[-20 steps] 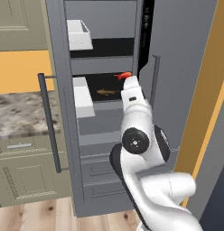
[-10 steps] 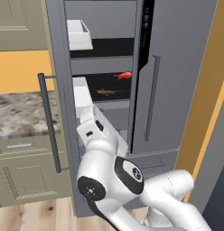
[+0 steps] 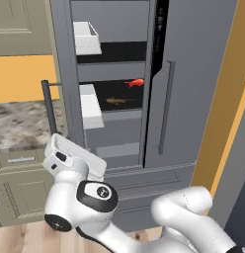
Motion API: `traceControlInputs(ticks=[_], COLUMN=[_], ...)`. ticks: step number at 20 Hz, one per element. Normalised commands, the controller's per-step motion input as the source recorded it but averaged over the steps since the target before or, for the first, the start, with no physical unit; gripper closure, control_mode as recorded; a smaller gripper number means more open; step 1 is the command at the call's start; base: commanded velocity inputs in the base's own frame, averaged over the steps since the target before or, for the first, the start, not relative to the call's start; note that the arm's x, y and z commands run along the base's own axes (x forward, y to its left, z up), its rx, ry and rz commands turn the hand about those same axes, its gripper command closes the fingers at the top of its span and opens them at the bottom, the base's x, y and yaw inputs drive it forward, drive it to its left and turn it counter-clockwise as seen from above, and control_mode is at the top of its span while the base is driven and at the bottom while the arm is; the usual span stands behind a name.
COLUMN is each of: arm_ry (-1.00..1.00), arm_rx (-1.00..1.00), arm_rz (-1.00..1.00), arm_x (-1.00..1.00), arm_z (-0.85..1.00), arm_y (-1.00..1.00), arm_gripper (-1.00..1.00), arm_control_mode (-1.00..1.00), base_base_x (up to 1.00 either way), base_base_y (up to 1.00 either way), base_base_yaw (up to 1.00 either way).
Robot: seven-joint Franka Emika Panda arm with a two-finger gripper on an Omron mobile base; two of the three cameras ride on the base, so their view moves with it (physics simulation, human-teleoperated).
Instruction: Place the fish on the counter behind the older fish on the same shelf of the fridge to maintain FIFO order. Close the fridge door when finished.
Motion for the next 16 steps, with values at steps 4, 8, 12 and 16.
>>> traceControlInputs(ticks=[4,8,12,16], arm_ry=[0.03,0.04,0.04,0.01], arm_rx=[-0.22,-0.15,-0.11,-0.04], arm_rz=[-0.06,-0.23,-0.26,-0.19], arm_x=[0.47,0.53,0.66,0.76], arm_z=[-0.4,-0.44,-0.34,-0.28], arm_y=[1.0,0.97,0.99,0.59], arm_gripper=[-1.0,-1.0,-1.0,-1.0], arm_control_mode=[-1.0,-1.0,-1.0,-1.0], base_base_x=[0.0,0.0,0.0,0.0], base_base_y=[0.0,0.0,0.0,0.0], base_base_yaw=[0.0,0.0,0.0,0.0])
